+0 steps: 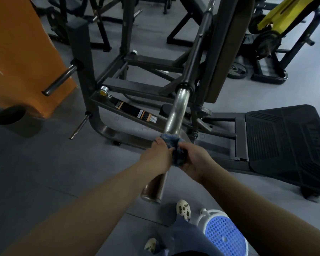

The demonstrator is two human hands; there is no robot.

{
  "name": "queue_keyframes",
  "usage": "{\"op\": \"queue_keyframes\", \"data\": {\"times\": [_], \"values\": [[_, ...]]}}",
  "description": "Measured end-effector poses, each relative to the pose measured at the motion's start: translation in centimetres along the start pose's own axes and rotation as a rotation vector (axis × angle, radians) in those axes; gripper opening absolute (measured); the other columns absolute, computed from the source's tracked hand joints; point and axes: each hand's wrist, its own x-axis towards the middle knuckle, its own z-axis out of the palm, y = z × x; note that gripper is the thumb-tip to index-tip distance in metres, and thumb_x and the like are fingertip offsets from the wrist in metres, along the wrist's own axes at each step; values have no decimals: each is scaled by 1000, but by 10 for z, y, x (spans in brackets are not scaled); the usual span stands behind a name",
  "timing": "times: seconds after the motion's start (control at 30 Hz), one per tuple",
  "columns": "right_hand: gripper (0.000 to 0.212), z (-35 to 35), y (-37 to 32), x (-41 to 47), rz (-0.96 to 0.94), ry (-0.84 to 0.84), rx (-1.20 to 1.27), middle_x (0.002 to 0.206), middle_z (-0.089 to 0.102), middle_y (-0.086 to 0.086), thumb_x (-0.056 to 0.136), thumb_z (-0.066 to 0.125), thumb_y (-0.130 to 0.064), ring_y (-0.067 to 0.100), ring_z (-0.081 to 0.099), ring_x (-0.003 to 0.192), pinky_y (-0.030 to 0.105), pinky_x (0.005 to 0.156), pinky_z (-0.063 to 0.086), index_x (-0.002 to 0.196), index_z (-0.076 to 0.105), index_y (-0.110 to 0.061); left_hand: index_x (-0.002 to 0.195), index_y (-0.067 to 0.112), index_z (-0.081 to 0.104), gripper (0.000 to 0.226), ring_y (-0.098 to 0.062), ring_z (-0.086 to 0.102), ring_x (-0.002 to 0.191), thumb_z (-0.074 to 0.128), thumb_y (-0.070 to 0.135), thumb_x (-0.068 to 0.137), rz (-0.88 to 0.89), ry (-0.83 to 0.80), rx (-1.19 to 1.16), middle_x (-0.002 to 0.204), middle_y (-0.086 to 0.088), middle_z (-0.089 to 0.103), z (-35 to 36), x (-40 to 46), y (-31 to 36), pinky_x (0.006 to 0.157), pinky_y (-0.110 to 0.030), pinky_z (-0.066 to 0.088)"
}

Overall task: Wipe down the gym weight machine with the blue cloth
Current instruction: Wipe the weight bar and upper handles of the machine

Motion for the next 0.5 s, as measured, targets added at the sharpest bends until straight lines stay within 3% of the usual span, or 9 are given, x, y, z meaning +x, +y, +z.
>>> {"op": "queue_keyframes", "data": {"times": [0.07, 0.17, 0.3, 0.37, 0.5], "values": [[18, -1, -12, 11, -23, 9, -36, 90, 60, 12, 98, 43, -11, 18, 57, 76, 34, 76, 51, 109, 55, -3, 134, 4, 28, 54, -35, 50, 115, 38, 42, 97, -14, -20, -31, 134, -18, 45, -5, 14, 6, 97, -47, 42], [21, -3, -33, 26, -39, 16, -76, 96, 63, 14, 99, 42, -13, 23, 62, 82, 33, 62, 52, 111, 56, -3, 136, 11, 30, 60, -32, 53, 113, 38, 50, 91, -7, -45, -82, 130, -14, 51, -9, 42, 11, 97, -47, 43], [19, 0, -68, 49, -25, 16, -84, 92, 64, 13, 99, 40, -11, 24, 63, 80, 34, 55, 55, 108, 55, -3, 138, 20, 30, 83, -27, 54, 112, 26, 67, 68, 2, 5, -135, 128, -8, 53, -10, 88, 20, 96, -45, 45], [19, 2, -88, 63, -19, -6, -102, 88, 64, 13, 99, 38, -10, 23, 62, 75, 32, 54, 55, 108, 54, -2, 142, 18, 25, 78, -28, 51, 117, 33, 60, 77, -16, 2, -143, 135, -10, 47, -11, 110, 28, 99, -46, 43], [21, 4, -129, 93, -39, 8, -174, 76, 57, 11, 98, 38, -6, 22, 55, 69, 31, 61, 48, 87, 55, -3, 144, 19, 19, 62, -32, 47, 120, 36, 49, 93, -8, 2, -176, 142, -13, 35, -34, 130, 62, 100, -47, 41]]}}
